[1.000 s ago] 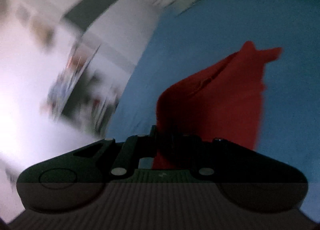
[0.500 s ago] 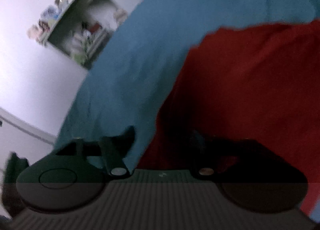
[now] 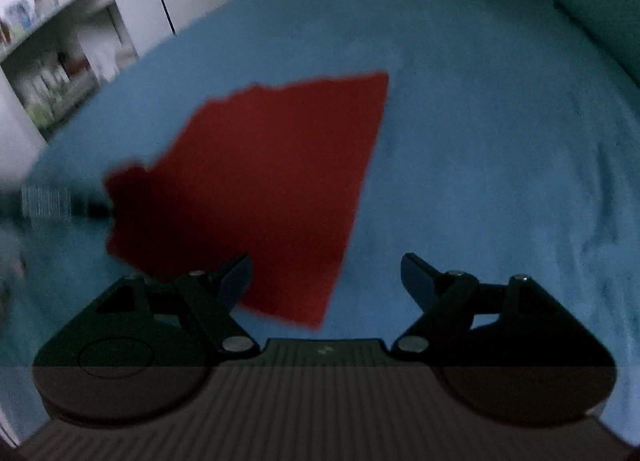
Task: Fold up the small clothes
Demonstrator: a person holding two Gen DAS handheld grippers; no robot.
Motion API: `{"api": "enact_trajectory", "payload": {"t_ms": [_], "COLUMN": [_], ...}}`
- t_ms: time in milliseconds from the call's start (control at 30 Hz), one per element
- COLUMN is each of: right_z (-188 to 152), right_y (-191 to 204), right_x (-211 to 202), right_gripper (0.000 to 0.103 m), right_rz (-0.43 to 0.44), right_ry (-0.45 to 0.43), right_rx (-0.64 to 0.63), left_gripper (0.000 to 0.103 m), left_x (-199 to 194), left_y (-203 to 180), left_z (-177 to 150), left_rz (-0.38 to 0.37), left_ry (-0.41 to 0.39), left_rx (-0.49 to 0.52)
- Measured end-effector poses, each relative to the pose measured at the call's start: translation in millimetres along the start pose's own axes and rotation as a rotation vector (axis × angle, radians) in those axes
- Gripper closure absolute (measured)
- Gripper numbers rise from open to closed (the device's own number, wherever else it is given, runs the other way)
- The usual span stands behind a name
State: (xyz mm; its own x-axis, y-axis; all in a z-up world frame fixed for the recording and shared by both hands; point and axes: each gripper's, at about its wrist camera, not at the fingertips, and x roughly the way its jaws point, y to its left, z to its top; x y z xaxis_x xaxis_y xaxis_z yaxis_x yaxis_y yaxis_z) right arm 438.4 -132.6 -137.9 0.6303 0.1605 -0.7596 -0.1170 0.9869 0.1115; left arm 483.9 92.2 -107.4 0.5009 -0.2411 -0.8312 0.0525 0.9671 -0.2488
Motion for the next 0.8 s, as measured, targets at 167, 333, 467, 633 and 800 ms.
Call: {"api": "enact_trajectory", "payload": {"t_ms": [167, 333, 467, 633, 800], "right_z": [-19.6, -25.2, -33.3, -37.6, -37.8], "right_y": [20.6, 38.6, 44.1, 33.9, 24.1], "right_x": [18.7, 46.8, 51.2, 42.8, 44.5], "right_gripper": [0.006, 0.007, 0.008, 0.007, 0.007], "right_rz": [-0.034, -0.135, -0.167, -0.250, -0.278], "right_ry": [-0.025, -0.038, -0.070, -0.099, -0.098], "right_rx": [0.092, 0.103, 0.038, 0.050, 0.080], "left_gripper": [0.027, 0.031, 0.032, 0.033, 0.048], "left_x": [6.9, 8.1, 8.7, 4.9, 4.7], "left_y": [2.7, 3.7, 5.1, 12.4, 26.1], "left_z": [4.2, 3.1, 2.1, 0.9, -6.1], "left_rz": [0.000, -0.003, -0.001, 0.022, -0.004], "left_ry": [0.018, 0.027, 0.031, 0.021, 0.039], "left_rx": [-0.014, -0.013, -0.014, -0.015, -0.095]}}
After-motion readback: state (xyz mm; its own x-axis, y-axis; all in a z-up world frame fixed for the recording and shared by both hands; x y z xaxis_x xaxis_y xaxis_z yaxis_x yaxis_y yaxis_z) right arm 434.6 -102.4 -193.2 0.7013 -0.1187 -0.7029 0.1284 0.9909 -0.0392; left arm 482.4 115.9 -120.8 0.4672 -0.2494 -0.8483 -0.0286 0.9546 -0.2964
